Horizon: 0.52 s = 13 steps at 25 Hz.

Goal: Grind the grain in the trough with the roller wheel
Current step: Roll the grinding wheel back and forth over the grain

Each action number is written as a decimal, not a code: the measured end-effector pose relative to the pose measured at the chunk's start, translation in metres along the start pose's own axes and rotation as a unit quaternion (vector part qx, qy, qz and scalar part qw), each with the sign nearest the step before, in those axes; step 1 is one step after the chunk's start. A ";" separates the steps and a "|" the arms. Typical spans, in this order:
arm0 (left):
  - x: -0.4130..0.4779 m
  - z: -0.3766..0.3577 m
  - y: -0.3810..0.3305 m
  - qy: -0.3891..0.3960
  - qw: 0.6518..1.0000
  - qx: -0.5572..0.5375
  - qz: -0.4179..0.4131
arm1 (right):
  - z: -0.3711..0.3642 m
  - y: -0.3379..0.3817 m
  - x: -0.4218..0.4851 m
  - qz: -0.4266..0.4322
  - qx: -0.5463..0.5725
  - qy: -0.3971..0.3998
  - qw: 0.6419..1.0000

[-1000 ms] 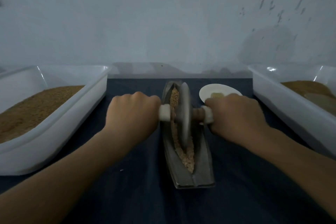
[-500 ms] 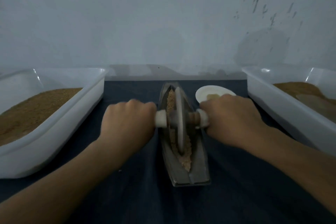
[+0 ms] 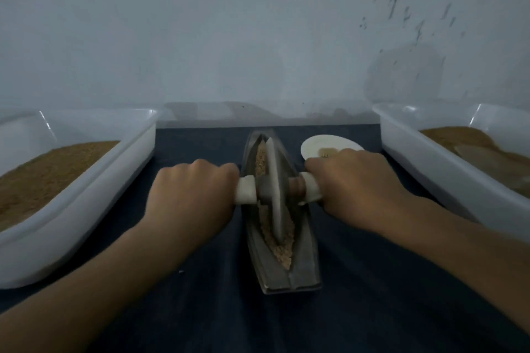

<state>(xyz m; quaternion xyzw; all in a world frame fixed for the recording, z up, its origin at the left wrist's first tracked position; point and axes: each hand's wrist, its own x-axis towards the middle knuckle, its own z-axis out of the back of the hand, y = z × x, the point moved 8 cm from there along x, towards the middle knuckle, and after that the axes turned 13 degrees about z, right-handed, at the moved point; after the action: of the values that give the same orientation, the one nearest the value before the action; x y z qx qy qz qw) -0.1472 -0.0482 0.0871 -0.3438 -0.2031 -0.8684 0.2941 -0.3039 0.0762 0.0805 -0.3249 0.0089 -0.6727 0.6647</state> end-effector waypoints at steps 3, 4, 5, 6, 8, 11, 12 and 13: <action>0.011 -0.013 0.000 0.055 0.997 0.046 0.028 | -0.011 -0.013 0.013 -0.037 0.010 0.022 0.999; 0.022 -0.025 0.001 0.076 0.994 0.060 0.049 | -0.021 -0.021 0.029 -0.066 0.033 0.053 0.996; 0.039 -0.033 0.000 0.099 0.991 0.059 0.072 | -0.027 -0.027 0.043 -0.085 0.046 0.080 0.992; 0.053 -0.038 0.001 0.127 0.986 0.062 0.090 | -0.032 -0.032 0.056 -0.099 0.051 0.093 0.989; 0.064 -0.042 0.000 0.167 0.980 0.055 0.095 | -0.038 -0.035 0.061 -0.118 0.071 0.118 0.983; 0.031 -0.021 0.000 0.107 0.991 0.046 0.058 | -0.020 -0.019 0.027 -0.081 0.045 0.067 0.993; 0.012 -0.010 -0.001 0.082 0.996 0.031 0.035 | -0.007 -0.009 0.013 -0.049 0.010 0.027 0.998; -0.001 0.002 -0.001 0.069 0.997 0.019 0.013 | 0.006 0.000 0.002 -0.018 -0.016 -0.017 1.000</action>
<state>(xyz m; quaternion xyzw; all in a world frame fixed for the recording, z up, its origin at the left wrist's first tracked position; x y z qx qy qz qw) -0.1464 -0.0465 0.0876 -0.2801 -0.1945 -0.8820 0.3251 -0.3006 0.0774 0.0861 -0.3470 0.0032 -0.6786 0.6473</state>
